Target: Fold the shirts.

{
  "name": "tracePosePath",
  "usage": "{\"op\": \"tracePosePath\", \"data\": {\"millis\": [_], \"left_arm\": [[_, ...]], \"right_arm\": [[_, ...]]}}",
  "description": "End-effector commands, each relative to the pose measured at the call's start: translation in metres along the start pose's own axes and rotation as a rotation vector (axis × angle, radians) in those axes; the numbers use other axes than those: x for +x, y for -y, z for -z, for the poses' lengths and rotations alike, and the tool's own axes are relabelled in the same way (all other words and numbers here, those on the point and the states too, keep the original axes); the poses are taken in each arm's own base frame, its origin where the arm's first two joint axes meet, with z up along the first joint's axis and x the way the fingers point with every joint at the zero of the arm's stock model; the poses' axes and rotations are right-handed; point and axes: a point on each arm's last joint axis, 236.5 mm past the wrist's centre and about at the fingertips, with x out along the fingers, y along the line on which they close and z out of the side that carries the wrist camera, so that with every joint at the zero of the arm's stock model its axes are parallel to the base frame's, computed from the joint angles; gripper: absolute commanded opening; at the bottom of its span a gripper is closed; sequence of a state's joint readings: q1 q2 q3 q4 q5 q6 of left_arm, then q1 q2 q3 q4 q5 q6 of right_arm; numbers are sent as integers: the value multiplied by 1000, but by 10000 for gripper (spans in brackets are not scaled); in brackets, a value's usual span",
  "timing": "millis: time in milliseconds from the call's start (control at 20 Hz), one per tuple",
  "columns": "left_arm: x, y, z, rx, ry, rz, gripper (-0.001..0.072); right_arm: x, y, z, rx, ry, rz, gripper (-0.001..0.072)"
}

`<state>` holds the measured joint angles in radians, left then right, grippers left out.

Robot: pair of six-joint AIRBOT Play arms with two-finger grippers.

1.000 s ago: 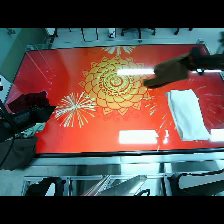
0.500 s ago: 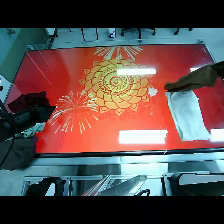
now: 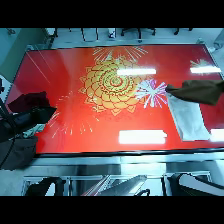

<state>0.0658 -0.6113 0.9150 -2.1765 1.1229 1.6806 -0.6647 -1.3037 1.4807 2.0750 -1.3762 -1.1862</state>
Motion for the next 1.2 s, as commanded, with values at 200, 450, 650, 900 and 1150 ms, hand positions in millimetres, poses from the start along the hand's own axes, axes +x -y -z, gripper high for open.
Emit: {"op": "tracePosePath", "data": {"millis": [200, 450, 650, 900, 1150], "left_arm": [[0, 0, 7, 3, -31, 2, 17], [-1, 2, 18, 4, -78, 6, 17], [-1, 2, 18, 3, -78, 7, 17], [-2, 4, 33, 2, -140, 15, 17], [-2, -3, 79, -57, -200, 12, 17]], "right_arm": [[23, 109, 77, 97, -149, 292, 675], [16, 111, 93, 12, -217, 297, 697], [15, 67, 99, -69, -204, 123, 696], [23, -1, 150, -361, -243, -8, 26], [38, -64, 302, -802, -336, -203, 25]]}}
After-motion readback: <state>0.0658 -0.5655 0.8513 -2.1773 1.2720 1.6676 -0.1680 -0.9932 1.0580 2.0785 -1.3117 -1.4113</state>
